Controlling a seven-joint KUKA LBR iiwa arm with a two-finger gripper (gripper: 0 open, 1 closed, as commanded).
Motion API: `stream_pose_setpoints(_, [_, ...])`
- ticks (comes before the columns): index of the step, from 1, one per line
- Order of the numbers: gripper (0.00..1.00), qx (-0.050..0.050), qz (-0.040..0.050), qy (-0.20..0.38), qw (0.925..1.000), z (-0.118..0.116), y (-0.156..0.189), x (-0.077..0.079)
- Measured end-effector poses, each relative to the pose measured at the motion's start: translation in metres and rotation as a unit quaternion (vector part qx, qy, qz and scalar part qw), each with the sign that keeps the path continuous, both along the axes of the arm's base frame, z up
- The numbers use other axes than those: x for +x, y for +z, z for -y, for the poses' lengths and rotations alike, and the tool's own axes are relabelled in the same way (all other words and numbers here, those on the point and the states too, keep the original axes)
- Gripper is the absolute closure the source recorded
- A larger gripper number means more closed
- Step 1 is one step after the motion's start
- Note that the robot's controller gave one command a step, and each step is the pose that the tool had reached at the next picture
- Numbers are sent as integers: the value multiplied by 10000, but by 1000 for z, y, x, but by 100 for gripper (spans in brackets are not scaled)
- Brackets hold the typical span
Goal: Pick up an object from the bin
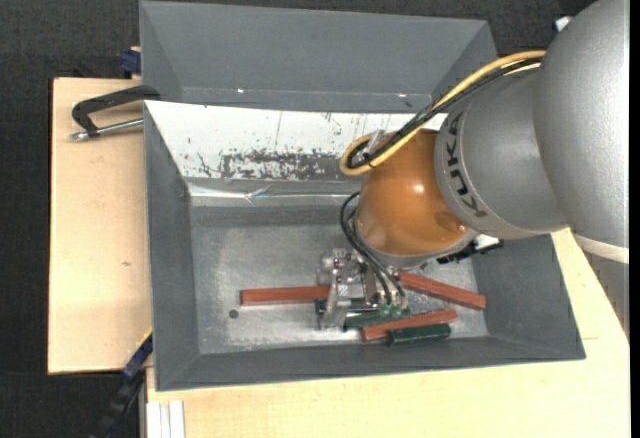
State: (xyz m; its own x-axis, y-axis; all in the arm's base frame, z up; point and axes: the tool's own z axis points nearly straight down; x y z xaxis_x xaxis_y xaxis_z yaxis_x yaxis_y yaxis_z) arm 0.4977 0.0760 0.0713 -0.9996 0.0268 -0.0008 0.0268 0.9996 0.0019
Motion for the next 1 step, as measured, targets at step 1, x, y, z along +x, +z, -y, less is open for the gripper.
stream_pose_setpoints(1, [100,-3,28,99,9999,22,200,23])
